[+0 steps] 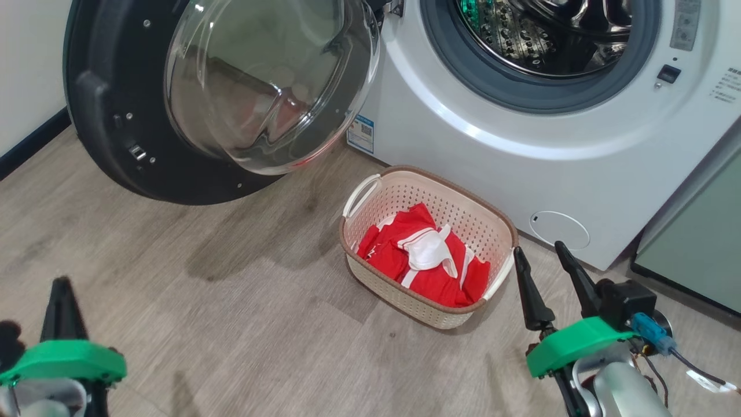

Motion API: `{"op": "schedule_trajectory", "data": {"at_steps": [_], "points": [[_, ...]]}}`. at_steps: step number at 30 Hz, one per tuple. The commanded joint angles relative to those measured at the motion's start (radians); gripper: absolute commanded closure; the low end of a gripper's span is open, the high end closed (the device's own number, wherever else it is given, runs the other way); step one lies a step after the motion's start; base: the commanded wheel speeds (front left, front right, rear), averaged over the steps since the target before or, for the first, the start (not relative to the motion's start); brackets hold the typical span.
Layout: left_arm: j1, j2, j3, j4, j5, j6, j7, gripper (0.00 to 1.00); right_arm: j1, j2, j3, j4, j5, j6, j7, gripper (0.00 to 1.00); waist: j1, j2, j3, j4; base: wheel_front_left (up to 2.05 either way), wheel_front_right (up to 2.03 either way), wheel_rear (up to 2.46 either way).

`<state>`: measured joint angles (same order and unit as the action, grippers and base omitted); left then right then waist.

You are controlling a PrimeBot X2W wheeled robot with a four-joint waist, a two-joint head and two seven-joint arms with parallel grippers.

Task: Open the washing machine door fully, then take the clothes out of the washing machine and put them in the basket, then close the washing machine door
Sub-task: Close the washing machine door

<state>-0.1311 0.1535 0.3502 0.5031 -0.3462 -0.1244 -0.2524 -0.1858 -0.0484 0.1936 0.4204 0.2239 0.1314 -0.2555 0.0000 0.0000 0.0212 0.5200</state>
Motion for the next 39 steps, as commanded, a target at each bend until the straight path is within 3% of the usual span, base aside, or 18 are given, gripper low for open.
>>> {"op": "schedule_trajectory", "data": {"at_steps": [1, 2, 6, 11, 13, 17, 26, 39], "points": [[-0.041, 0.029, 0.034, -0.005, -0.068, -0.006, -0.009, 1.0, -0.033, -0.002, 0.025, -0.024, 0.01, -0.001, -0.006, 0.0, 0.0, 0.0, -0.004, -0.003, 0.0, 0.0, 0.0], [-0.041, 0.029, 0.034, -0.005, -0.068, -0.006, -0.009, 1.0, -0.033, -0.002, 0.025, -0.024, 0.01, -0.001, -0.006, 0.0, 0.0, 0.0, -0.004, -0.003, 0.0, 0.0, 0.0], [-0.101, 0.089, 0.055, 0.055, -0.302, -0.006, 0.055, 1.0, -0.019, -0.002, 0.02, -0.026, 0.011, -0.001, -0.006, 0.0, 0.0, 0.0, -0.011, -0.007, 0.0, 0.0, 0.0], [-0.244, 0.186, 0.138, 0.209, -0.584, -0.006, 0.243, 1.0, -0.002, -0.002, 0.011, -0.031, 0.012, -0.001, -0.006, 0.0, 0.0, 0.0, -0.014, -0.012, 0.0, 0.0, 0.0], [-0.305, 0.253, 0.157, 0.291, -0.609, -0.006, 0.279, 1.0, 0.005, -0.002, 0.003, -0.033, 0.009, -0.001, -0.006, 0.0, 0.0, 0.0, -0.017, -0.016, 0.0, 0.0, 0.0], [-0.462, 0.333, 0.22, 0.441, -0.704, 0.011, 0.361, 1.0, 0.023, -0.002, -0.017, -0.04, 0.004, -0.001, -0.006, 0.0, 0.0, 0.0, -0.024, -0.022, 0.0, 0.0, 0.0], [-0.742, 0.481, 0.3, 0.642, -0.83, 0.126, 0.545, 1.0, 0.068, -0.002, -0.055, -0.059, -0.018, -0.001, -0.006, 0.0, 0.0, 0.0, -0.031, -0.039, 0.0, 0.0, 0.0], [-0.893, 0.562, 0.263, 0.724, -0.863, 0.087, 0.832, 1.0, 0.037, -0.026, -0.049, -0.057, -0.053, -0.001, -0.006, 0.0, 0.0, 0.0, 0.037, -0.122, 0.0, 0.0, 0.0]]}}
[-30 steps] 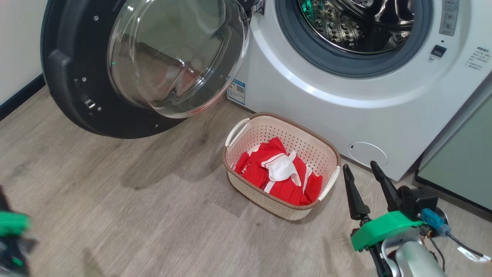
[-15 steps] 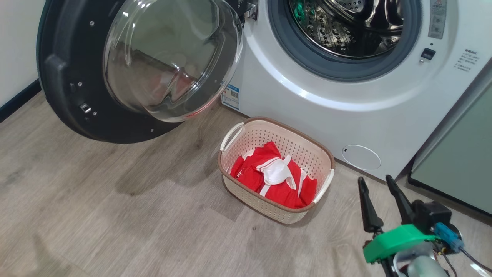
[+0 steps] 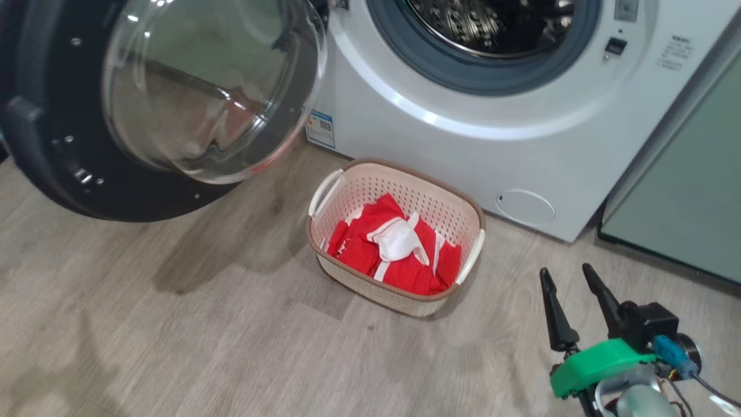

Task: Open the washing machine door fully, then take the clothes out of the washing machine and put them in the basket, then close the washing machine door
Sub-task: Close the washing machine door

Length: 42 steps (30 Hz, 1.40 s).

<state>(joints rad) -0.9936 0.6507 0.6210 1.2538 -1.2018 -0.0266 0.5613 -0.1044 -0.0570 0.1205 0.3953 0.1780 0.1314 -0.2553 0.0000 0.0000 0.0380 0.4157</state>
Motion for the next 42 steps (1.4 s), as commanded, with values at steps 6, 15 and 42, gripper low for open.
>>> {"op": "schedule_trajectory", "data": {"at_steps": [6, 15, 42], "points": [[-0.065, 0.084, -0.025, -0.011, -0.006, -0.033, 0.077, 1.0, -0.075, -0.039, 0.022, -0.033, -0.016, -0.001, -0.006, 0.0, 0.0, 0.0, 0.069, -0.056, 0.0, 0.0, 0.0], [-0.097, 0.104, -0.034, 0.003, -0.004, -0.056, 0.09, 1.0, -0.1, -0.049, 0.017, -0.043, -0.032, -0.001, -0.006, 0.0, 0.0, 0.0, 0.125, -0.098, 0.0, 0.0, 0.0], [-0.141, 0.017, -0.112, 0.01, 0.019, -0.103, 0.138, 1.0, -0.137, -0.073, 0.02, -0.038, -0.042, -0.001, -0.006, 0.0, 0.0, 0.0, 0.17, -0.134, 0.0, 0.0, 0.0]]}}
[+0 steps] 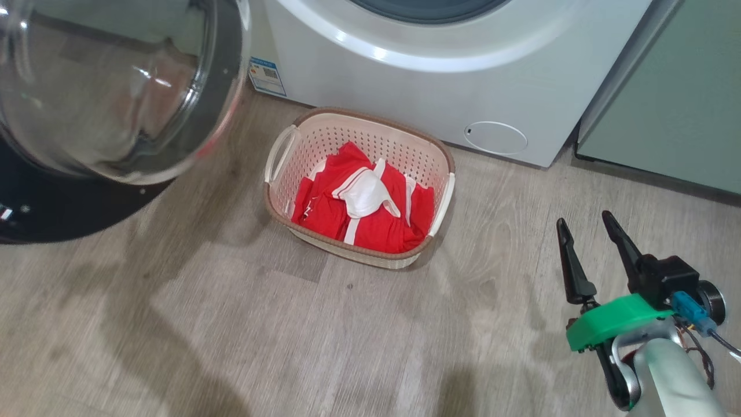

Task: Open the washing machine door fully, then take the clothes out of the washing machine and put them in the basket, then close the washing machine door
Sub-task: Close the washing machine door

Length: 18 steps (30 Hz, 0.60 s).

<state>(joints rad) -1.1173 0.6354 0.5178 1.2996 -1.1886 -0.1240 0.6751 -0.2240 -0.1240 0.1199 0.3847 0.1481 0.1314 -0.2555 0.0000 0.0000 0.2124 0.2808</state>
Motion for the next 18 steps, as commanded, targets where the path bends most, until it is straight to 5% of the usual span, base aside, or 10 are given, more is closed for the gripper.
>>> {"op": "schedule_trajectory", "data": {"at_steps": [1, 18], "points": [[-0.015, 0.025, -0.014, -0.04, 0.005, -0.006, 0.037, 1.0, -0.015, -0.005, 0.019, -0.027, -0.011, -0.001, -0.006, 0.0, 0.0, 0.0, -0.008, 0.002, 0.0, 0.0, 0.0], [0.07, -0.211, -0.088, -0.196, -0.059, -0.007, 0.255, 1.0, 0.065, 0.03, 0.001, -0.016, 0.018, -0.001, -0.006, 0.0, 0.0, 0.0, -0.149, 0.034, 0.0, 0.0, 0.0]]}}
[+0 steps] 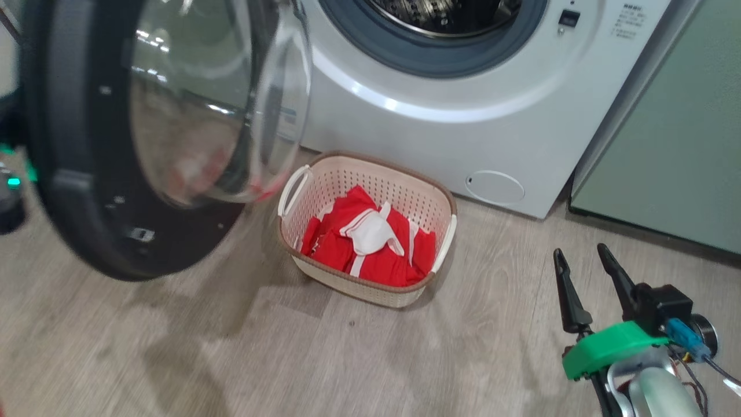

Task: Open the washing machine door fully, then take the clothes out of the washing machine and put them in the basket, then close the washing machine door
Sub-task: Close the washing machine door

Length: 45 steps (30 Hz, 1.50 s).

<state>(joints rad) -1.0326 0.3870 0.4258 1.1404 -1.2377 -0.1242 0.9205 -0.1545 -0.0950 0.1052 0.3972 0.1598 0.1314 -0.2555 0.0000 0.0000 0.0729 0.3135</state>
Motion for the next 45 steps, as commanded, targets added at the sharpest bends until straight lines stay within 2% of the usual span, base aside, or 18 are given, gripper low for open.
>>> {"op": "schedule_trajectory", "data": {"at_steps": [1, 10, 16, 20, 27, 35, 45], "points": [[-0.012, 0.021, 0.011, -0.041, -0.025, -0.006, 0.027, 1.0, 0.001, 0.003, 0.012, -0.03, 0.008, -0.001, -0.006, 0.0, 0.0, 0.0, -0.015, 0.002, 0.0, 0.0, 0.0], [0.02, -0.148, -0.004, -0.136, -0.075, 0.001, 0.121, 1.0, 0.034, 0.013, -0.021, -0.038, 0.014, -0.001, -0.006, 0.0, 0.0, 0.0, -0.032, 0.008, 0.0, 0.0, 0.0], [0.071, -0.264, -0.035, -0.233, -0.079, 0.012, 0.144, 1.0, 0.029, 0.019, -0.032, -0.042, 0.013, -0.001, -0.006, 0.0, 0.0, 0.0, -0.036, -0.031, 0.0, 0.0, 0.0], [0.114, -0.314, -0.055, -0.309, -0.088, 0.02, 0.139, 1.0, 0.031, 0.022, -0.045, -0.043, 0.016, -0.001, -0.006, 0.0, 0.0, 0.0, -0.038, -0.068, 0.0, 0.0, 0.0], [0.173, -0.335, -0.08, -0.391, -0.116, 0.021, 0.033, 1.0, 0.015, 0.02, -0.048, -0.043, 0.019, -0.001, -0.006, 0.0, 0.0, 0.0, -0.022, -0.173, 0.0, 0.0, 0.0], [0.193, -0.337, -0.15, -0.415, -0.184, 0.005, -0.087, 1.0, 0.005, 0.019, -0.057, -0.064, 0.028, -0.001, -0.006, 0.0, 0.0, 0.0, 0.005, -0.316, 0.0, 0.0, 0.0], [0.198, -0.337, -0.173, -0.403, -0.193, -0.002, -0.138, 1.0, 0.031, 0.014, -0.063, -0.065, 0.025, -0.001, -0.006, 0.0, 0.0, 0.0, 0.002, -0.389, 0.0, 0.0, 0.0]]}}
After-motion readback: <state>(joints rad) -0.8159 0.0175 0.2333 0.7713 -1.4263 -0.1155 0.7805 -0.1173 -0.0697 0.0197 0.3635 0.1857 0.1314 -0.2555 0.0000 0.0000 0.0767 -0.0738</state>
